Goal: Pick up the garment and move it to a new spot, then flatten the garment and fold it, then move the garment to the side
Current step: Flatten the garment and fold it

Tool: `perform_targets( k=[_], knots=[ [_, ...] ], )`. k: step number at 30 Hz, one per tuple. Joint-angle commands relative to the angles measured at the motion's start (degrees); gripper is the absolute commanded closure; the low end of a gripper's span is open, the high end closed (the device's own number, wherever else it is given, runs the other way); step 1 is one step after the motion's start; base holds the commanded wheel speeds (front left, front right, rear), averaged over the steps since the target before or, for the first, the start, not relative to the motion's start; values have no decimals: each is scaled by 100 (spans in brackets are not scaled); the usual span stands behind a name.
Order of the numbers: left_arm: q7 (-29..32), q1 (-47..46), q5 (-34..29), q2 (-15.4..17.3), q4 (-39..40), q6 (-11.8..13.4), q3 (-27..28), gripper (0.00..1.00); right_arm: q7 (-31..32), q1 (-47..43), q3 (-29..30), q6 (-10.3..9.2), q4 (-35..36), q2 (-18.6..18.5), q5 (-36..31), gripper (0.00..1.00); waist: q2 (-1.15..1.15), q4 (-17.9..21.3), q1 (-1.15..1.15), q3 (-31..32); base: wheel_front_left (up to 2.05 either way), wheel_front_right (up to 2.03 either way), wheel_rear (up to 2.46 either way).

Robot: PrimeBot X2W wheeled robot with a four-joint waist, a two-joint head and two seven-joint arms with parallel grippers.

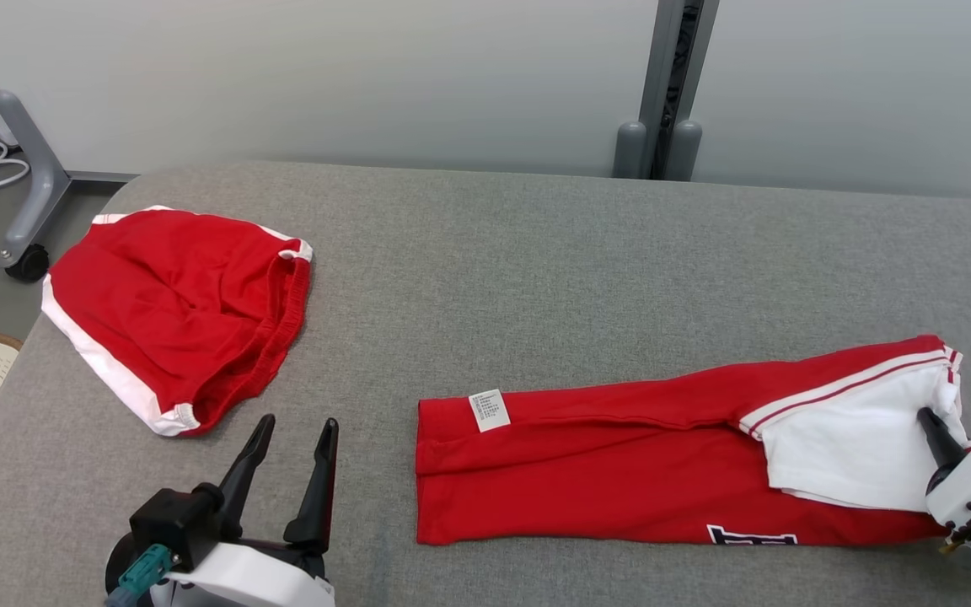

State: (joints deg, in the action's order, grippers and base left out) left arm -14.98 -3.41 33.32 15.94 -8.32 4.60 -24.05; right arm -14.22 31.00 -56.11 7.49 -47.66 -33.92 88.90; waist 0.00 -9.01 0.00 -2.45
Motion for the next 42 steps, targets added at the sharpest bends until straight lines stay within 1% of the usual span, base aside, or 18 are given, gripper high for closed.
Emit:
perform_targets(
  k=[1,3,9,13,18,28,33,38,42],
  knots=[
    [-15,71,-83,-29,-41,-62,78,0,-23,-20,-10,1,83,-53,-52,100,0,-1,0,15,0,0,0],
    [-15,90,-157,-119,-89,-146,175,0,25,61,-84,0,194,-77,-166,100,0,-1,0,38,0,0,0],
    [-16,107,-368,-320,-253,-365,336,0,135,262,-143,1,833,-92,-299,100,0,-66,0,98,0,0,0],
    [-16,105,-479,-432,-353,-492,406,0,233,393,-273,1,1196,-103,-499,100,0,-227,0,146,0,0,0],
    [-16,110,-590,-553,-471,-615,469,0,405,507,-386,1,1493,-3,-696,100,0,-517,0,172,0,0,0],
    [-16,-11,-795,-755,-647,-811,538,0,704,675,-474,1,1511,478,-947,100,0,-1224,0,172,0,0,0],
    [-16,-58,-862,-833,-723,-892,527,0,821,658,-460,1,1412,760,-935,100,0,-1522,0,163,0,0,0],
    [-16,-64,-927,-868,-778,-953,540,0,943,625,-472,1,1251,1078,-943,100,0,-1738,0,165,0,0,0],
    [-16,-80,-951,-906,-801,-972,551,0,1038,601,-482,1,1075,1261,-932,100,0,-1830,0,166,0,0,0]
  ],
)
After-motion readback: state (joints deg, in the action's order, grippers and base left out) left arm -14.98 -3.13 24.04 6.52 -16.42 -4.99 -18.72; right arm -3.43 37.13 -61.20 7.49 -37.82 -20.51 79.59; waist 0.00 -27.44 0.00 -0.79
